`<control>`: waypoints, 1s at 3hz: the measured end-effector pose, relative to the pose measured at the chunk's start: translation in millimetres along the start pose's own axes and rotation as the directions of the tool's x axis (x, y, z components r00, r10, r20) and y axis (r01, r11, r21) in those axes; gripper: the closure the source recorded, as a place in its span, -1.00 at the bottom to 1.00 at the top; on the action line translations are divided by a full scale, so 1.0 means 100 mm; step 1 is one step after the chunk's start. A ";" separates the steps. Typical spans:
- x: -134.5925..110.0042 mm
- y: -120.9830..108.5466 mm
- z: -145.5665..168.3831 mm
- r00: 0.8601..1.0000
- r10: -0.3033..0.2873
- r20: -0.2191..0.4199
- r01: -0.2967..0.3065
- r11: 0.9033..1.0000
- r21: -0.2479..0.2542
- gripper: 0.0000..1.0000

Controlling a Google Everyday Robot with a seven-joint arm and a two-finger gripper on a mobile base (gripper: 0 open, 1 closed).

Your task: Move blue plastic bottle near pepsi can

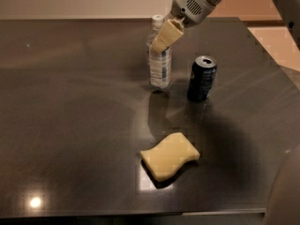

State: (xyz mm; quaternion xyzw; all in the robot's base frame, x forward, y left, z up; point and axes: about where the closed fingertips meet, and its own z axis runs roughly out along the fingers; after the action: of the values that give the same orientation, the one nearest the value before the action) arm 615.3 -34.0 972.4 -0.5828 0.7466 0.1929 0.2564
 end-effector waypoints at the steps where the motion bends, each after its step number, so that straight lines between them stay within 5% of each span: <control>1: 0.28 -0.06 -0.08 0.998 0.062 0.000 -0.062 0.998 -0.011 1.00; 3: 0.65 -0.12 -0.19 0.989 0.148 0.026 -0.148 0.989 -0.008 0.19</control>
Offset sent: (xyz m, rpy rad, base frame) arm -0.0062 -0.0816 -0.0238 0.0454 0.0996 -0.1344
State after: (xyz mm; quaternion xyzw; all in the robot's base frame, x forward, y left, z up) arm 611.8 -98.3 947.9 -0.5240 0.7838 0.2213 0.2493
